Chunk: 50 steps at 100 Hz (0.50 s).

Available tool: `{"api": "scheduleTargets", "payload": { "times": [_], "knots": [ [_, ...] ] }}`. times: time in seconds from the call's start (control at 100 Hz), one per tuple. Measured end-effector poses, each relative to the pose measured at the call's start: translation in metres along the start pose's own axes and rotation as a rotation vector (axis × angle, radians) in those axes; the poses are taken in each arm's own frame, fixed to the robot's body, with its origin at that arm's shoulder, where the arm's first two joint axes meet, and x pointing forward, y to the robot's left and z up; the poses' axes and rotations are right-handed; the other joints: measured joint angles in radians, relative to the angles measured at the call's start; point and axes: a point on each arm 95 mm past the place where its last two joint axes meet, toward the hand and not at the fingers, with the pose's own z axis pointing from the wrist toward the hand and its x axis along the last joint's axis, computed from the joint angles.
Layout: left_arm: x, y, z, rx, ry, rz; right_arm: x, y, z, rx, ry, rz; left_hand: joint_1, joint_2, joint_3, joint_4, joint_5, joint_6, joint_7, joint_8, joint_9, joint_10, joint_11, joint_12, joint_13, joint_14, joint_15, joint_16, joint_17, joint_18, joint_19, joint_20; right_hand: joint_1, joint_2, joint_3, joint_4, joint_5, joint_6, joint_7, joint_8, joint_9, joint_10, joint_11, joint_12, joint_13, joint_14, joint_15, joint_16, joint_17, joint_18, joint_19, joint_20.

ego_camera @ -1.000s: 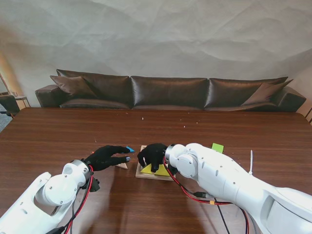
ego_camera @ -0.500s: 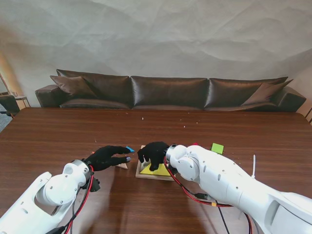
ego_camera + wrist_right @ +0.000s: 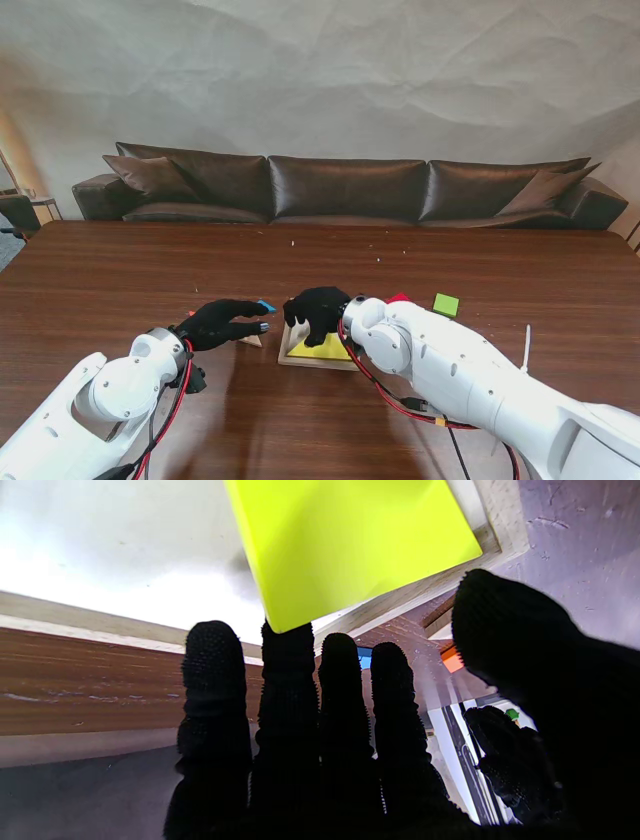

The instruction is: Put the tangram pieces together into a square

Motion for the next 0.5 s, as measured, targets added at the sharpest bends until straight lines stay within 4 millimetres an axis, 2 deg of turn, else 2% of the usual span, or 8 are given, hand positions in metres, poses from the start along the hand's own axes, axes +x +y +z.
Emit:
{"api": "scheduleTargets", "payload": {
  "times": [0.07,0.17,0.26,0.35,0.42,0.5],
  "knots": [
    [0.000,0.000,0.000,-0.001,0.000,0.000,0.000,0.001,-0.001,-0.007,-0.006,0.002,0.000,0.000,0.000,0.000,0.000,0.000,0.000,0.000,0.000,0.000,0.000,0.000,0.000,0.001,0.000,0.000,0.000,0.000,0.000,0.000,0.000,0.011,0.000,0.000,0.000,0.000,0.000,0.000,-0.001,0.003,0.000,0.000,-0.019,0.006,-0.011,-0.011,0.000,0.001,-0.019,-0.011],
    [0.000,0.000,0.000,-0.003,0.000,-0.001,0.000,0.003,-0.002,-0.016,-0.015,0.007,0.000,0.000,0.000,0.000,0.000,0.000,0.000,0.000,0.001,0.000,0.000,0.000,0.000,0.001,0.000,0.000,0.000,0.000,0.000,0.000,-0.017,0.036,0.000,0.000,0.000,0.000,0.000,0.000,-0.013,0.008,-0.001,0.000,-0.040,0.014,-0.049,-0.048,0.000,0.014,-0.066,-0.077],
    [0.000,0.000,0.000,-0.003,0.000,-0.002,-0.001,0.005,-0.004,-0.021,-0.031,-0.005,0.000,0.000,0.000,0.000,0.000,0.000,0.000,0.000,0.002,0.000,0.000,0.000,0.000,0.001,0.000,0.000,0.000,0.000,0.000,0.000,-0.037,0.063,0.000,0.001,0.002,-0.003,0.000,0.000,-0.013,0.009,-0.001,0.000,-0.040,0.020,-0.055,-0.061,0.000,0.020,-0.084,-0.087],
    [0.000,0.000,0.000,-0.003,0.000,-0.002,-0.003,0.007,-0.006,-0.028,-0.061,-0.014,0.000,0.000,0.000,0.000,0.000,0.000,0.000,0.000,0.002,0.000,0.000,0.000,0.000,0.002,0.000,0.001,0.000,0.000,0.000,0.000,-0.068,0.154,-0.004,0.008,0.013,-0.023,-0.012,0.000,-0.013,0.009,-0.001,0.000,-0.040,0.022,-0.041,-0.061,0.000,0.027,-0.085,-0.101],
    [0.000,0.000,0.000,-0.003,0.000,-0.002,-0.005,0.009,-0.008,-0.033,-0.099,-0.024,0.000,0.000,0.000,0.000,0.000,0.000,0.000,0.000,0.002,0.000,0.000,0.000,0.001,0.002,0.000,0.001,0.000,0.000,0.000,0.000,-0.063,0.216,-0.025,0.030,0.013,-0.034,-0.014,0.000,-0.011,0.009,0.028,0.008,-0.039,0.022,0.048,-0.011,0.000,0.038,-0.052,-0.101],
    [0.000,0.000,0.000,-0.004,0.000,-0.002,-0.007,0.010,-0.010,-0.026,-0.136,-0.021,0.000,0.000,0.000,0.000,0.000,0.000,0.000,0.000,0.002,0.000,0.000,0.000,0.001,0.002,0.000,0.001,0.000,0.000,0.000,0.000,-0.063,0.279,-0.026,0.049,0.013,-0.045,-0.027,0.000,-0.013,0.009,0.107,0.075,-0.033,0.022,0.199,0.084,0.000,0.038,0.008,-0.040]
  ]
}}
